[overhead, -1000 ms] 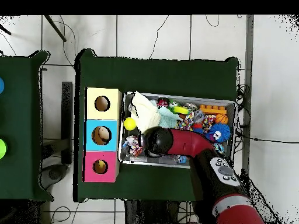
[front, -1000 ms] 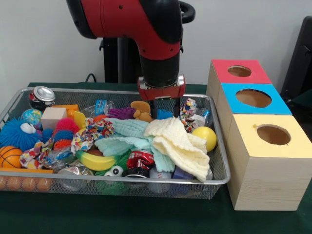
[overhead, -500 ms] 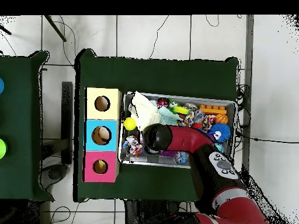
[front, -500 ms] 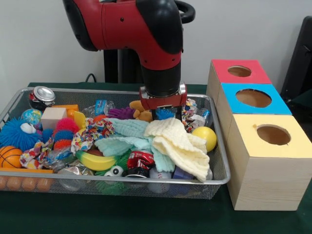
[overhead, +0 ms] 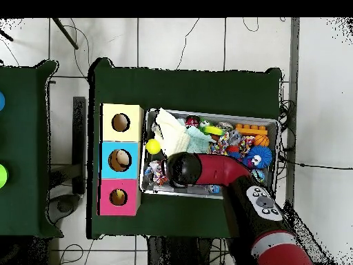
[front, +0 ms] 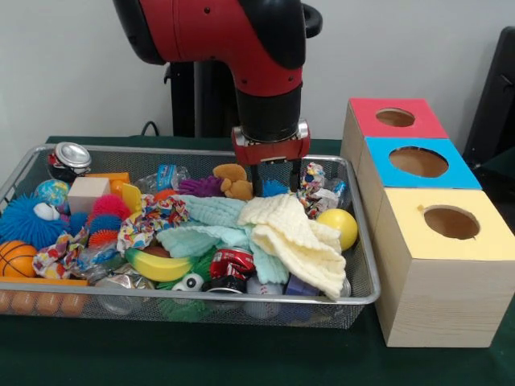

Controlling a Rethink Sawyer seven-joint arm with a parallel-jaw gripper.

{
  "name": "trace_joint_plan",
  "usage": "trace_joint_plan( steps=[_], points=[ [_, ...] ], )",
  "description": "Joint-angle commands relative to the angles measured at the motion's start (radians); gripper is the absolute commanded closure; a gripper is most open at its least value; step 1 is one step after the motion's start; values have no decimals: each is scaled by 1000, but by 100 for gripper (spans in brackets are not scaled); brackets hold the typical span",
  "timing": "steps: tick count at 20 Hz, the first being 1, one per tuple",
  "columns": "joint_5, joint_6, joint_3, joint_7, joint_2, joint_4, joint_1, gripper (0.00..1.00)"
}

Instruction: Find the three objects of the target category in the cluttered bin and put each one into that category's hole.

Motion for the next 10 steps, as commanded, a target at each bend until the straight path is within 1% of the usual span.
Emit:
trace_joint_plan(
  steps=[1,3,6,10],
  points=[
    [-36,-137,25,136,-75,149,46,0],
    [-33,-162,8,161,-76,159,70,0],
    [-26,-203,-19,188,-48,151,112,0],
    [-18,-270,-37,194,-3,148,129,0]
  ],
)
